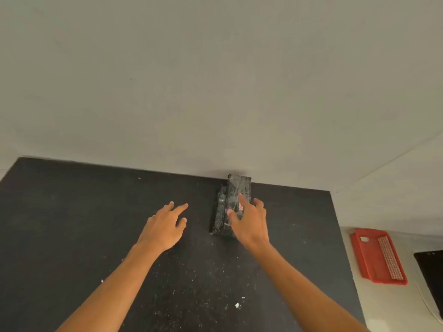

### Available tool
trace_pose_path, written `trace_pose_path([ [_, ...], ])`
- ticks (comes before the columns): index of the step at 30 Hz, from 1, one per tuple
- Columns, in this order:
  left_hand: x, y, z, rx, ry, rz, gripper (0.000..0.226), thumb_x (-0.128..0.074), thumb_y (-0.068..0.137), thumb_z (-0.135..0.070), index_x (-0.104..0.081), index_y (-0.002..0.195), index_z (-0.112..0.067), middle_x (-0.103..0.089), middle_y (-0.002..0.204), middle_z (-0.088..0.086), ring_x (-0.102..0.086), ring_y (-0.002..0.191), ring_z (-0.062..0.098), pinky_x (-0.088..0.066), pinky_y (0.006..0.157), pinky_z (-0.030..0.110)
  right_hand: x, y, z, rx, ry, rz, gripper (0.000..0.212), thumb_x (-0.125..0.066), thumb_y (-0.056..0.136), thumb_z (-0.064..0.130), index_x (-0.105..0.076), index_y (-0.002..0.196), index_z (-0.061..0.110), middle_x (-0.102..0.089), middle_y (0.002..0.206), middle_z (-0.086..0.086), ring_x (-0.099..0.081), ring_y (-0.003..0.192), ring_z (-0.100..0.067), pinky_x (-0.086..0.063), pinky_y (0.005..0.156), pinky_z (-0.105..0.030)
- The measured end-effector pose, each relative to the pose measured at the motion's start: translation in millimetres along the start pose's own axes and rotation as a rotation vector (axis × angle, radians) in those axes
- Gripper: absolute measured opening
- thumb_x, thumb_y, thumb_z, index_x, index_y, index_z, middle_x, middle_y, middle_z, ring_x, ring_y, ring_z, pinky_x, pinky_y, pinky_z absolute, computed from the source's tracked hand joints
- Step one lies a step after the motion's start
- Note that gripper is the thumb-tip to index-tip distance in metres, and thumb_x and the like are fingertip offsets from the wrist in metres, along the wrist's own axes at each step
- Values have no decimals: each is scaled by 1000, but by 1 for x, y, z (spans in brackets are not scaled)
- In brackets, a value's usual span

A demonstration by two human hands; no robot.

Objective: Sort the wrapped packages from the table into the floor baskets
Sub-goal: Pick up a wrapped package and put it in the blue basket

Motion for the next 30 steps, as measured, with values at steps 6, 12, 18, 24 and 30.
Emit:
trace_pose_path([
  [6,-56,55,28,-11,179,131,82,-54,98,-60,-2,162,-55,12,175,5,5,162,29,-20,123,65,-39,28,-11,-74,17,-145,80,-67,104,32,-24,172,31,-6,181,-19,-15,164,-41,-30,129,-58],
  [12,-91,84,22,-16,236,249,106,-65,89,-65,16,157,-57,39,166,11,30,155,38,-5,117,77,12,21,-91,-178,211,-461,71,-78,93,24,-51,158,32,-32,172,-16,-29,160,-35,-41,123,-61],
  [18,-98,92,23,-30,197,253,114,-73,87,-58,19,156,-57,47,162,7,41,149,39,0,113,81,12,32,-141,-268,126,-373,70,-77,93,18,-52,157,31,-30,173,-13,-31,158,-35,-45,118,-58],
  [24,-100,91,24,-31,191,245,114,-73,87,-57,18,155,-57,47,162,7,42,148,39,1,112,81,12,34,-119,-193,-45,-430,59,-74,98,28,-58,155,23,-26,176,-12,-22,163,-32,-34,127,-60],
  [30,-101,91,26,-43,179,209,113,-72,86,-60,18,155,-56,44,164,6,41,149,37,2,112,81,-39,16,-59,28,148,-257,60,-68,103,40,-50,159,34,-26,173,16,-29,156,-4,-41,120,-34],
])
Point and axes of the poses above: each hand's wrist, its own y-axis towards the middle knuckle, its own x-axis out of the back of the hand, z = x × y, the point moved 10 cm from there along y, towards the middle knuckle
